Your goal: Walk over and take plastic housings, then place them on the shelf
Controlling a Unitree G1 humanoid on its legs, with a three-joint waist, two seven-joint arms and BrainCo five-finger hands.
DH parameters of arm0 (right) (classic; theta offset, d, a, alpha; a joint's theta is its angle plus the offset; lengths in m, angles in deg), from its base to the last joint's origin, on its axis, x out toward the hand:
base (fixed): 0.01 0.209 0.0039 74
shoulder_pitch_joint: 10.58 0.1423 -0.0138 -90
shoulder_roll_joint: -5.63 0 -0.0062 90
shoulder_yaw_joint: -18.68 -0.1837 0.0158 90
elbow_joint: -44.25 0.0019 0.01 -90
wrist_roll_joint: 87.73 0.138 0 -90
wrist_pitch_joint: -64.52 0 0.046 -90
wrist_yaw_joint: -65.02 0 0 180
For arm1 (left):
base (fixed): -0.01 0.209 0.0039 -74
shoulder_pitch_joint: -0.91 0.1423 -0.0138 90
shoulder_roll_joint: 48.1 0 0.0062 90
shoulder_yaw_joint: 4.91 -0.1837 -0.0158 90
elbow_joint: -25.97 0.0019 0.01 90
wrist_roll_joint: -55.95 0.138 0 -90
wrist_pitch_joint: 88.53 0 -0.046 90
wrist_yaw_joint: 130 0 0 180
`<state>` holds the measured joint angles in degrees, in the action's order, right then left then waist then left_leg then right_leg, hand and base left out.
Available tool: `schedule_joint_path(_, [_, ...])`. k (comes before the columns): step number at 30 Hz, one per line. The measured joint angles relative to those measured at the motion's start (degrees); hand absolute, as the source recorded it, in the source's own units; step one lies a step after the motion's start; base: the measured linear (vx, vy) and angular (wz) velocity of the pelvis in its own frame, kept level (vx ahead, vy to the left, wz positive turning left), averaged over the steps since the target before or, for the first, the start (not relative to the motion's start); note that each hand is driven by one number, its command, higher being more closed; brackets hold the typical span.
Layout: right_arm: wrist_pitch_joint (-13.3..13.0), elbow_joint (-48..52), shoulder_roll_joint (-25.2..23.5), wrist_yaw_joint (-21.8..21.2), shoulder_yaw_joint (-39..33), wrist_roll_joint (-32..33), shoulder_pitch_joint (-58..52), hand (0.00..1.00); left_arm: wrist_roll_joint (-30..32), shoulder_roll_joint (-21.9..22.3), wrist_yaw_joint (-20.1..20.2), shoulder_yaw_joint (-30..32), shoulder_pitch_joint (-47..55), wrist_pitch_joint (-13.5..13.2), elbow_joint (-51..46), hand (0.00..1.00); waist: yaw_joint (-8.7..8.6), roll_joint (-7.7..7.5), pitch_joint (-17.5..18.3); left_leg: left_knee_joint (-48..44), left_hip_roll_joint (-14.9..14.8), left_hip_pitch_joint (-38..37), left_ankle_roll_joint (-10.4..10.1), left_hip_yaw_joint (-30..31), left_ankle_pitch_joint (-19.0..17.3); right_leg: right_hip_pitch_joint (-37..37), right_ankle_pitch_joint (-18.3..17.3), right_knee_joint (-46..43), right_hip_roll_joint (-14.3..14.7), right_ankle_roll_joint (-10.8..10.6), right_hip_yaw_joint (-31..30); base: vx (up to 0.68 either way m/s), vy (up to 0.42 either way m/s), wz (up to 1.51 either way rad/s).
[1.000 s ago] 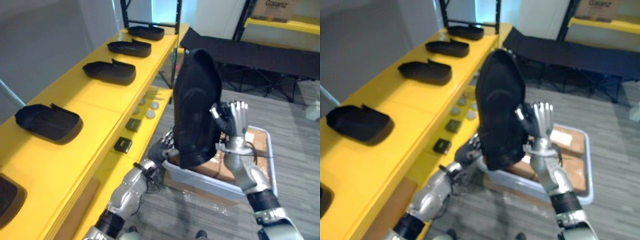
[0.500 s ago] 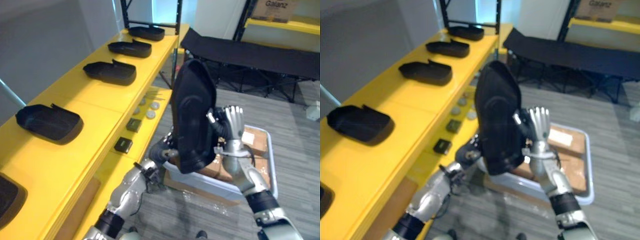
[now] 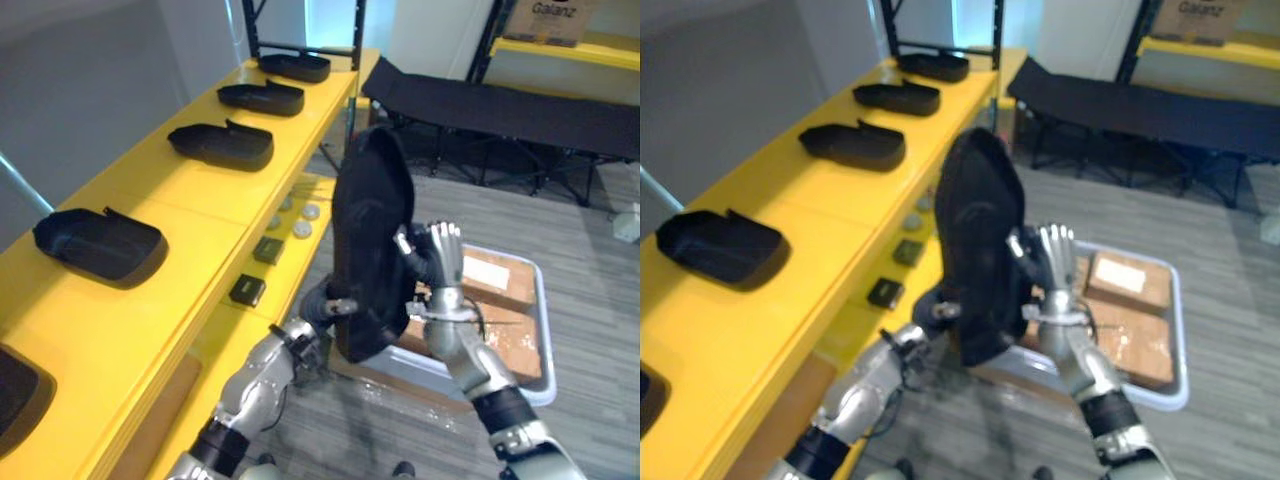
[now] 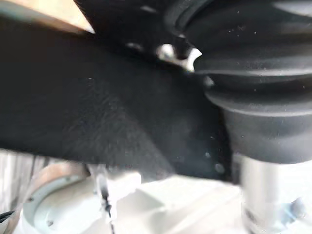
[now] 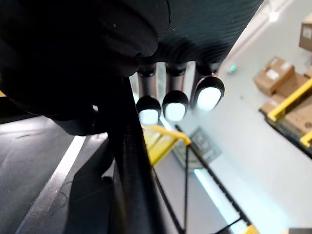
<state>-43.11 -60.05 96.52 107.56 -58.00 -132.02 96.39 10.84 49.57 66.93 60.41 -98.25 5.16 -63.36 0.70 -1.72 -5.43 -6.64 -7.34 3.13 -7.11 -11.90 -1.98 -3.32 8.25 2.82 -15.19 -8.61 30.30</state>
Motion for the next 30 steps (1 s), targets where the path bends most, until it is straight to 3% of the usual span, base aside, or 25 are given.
schedule_joint_path(1, [0.0, 0.0, 0.0, 0.0, 0.3, 0.5, 0.0, 1.0, 0.0, 0.0, -0.2, -0.2, 0.0, -0.1, 0.0, 0.0, 0.02, 0.0, 0.0, 0.0, 0.0, 0.0, 0.0, 0.0, 0.0, 0.0, 0.0, 0.0, 0.0, 0.0, 0.0, 0.0, 0.0, 0.0])
schedule_joint_path(2, [0.0, -0.1, -0.3, 0.0, 0.9, 0.9, 0.0, 1.0, 0.1, 0.0, -0.5, -0.4, 0.0, -0.2, 0.0, 1.0, 0.04, 0.01, 0.0, 0.0, 0.0, 0.0, 0.0, 0.1, 0.0, 0.0, 0.0, 0.0, 0.0, 0.0, 0.1, 0.0, 0.0, 0.0])
schedule_joint_path(11, [0.6, 0.0, -0.5, 0.1, 2.2, 5.4, 0.0, 1.0, 3.5, -0.2, -5.5, -0.3, 0.4, -4.5, 0.0, 1.0, 0.13, 1.29, 0.8, 0.0, 0.1, 0.0, 0.0, 0.1, 0.0, -0.3, 0.1, 0.5, 0.1, -0.1, 0.2, 0.0, 0.0, 0.0])
schedule_joint_path(17, [2.4, -0.1, -0.5, 1.2, 4.0, 5.5, 0.0, 1.0, 3.5, -0.3, -6.9, -0.1, 1.3, -5.5, 0.0, 1.0, 0.23, 1.3, 0.8, 0.1, 0.0, -0.1, 0.0, 0.3, 0.0, -0.8, 0.2, 1.1, 0.2, -0.2, 0.6, 0.0, 0.0, 0.02])
schedule_joint_path(30, [2.9, -1.6, -0.5, 2.7, 5.0, 5.5, 0.0, 1.0, 6.1, -1.4, -9.2, -0.6, 1.9, -6.8, 0.0, 1.0, 0.29, 1.15, 0.9, 0.1, 0.0, -0.1, 0.0, 0.2, 0.0, -0.9, 0.4, 1.4, 0.3, -0.3, 0.5, 0.0, 0.0, 0.0])
